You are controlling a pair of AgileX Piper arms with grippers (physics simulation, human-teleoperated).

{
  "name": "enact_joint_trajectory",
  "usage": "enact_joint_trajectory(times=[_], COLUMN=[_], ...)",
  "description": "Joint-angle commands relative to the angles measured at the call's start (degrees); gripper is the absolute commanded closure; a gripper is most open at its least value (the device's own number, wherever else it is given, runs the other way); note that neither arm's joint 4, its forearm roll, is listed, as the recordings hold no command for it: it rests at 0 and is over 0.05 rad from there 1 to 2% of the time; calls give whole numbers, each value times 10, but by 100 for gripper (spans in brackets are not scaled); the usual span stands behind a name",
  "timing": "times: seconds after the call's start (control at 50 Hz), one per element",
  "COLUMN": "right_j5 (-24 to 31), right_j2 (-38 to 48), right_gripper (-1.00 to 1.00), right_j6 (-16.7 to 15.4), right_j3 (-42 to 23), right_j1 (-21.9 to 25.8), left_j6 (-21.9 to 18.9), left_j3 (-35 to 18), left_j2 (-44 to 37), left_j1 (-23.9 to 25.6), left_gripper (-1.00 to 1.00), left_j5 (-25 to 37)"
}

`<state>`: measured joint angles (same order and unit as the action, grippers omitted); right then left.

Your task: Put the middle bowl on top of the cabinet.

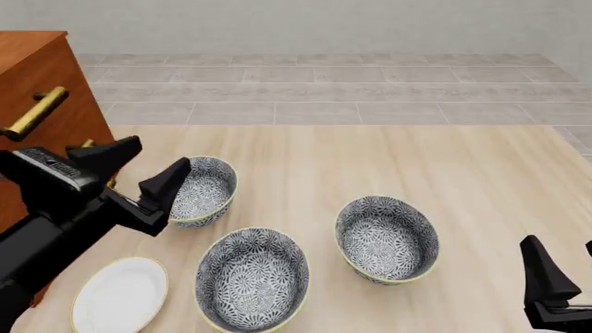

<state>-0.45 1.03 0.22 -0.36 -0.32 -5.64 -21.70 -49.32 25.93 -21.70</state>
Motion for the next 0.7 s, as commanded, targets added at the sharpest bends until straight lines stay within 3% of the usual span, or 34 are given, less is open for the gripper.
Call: enact_joint_trajectory(times=[0.02,0.7], right_j5=[-3,-3], right_j2=[5,2], right_gripper=[-100,-100], right_j6=[-2,3], right_j3=[0,1], right_j1=[1,3], left_j6=[-5,-35], left_j3=[-52,-180], left_j2=[-82,-188], left_j1=[53,172], left_gripper=[-100,-100], left_j5=[-10,27])
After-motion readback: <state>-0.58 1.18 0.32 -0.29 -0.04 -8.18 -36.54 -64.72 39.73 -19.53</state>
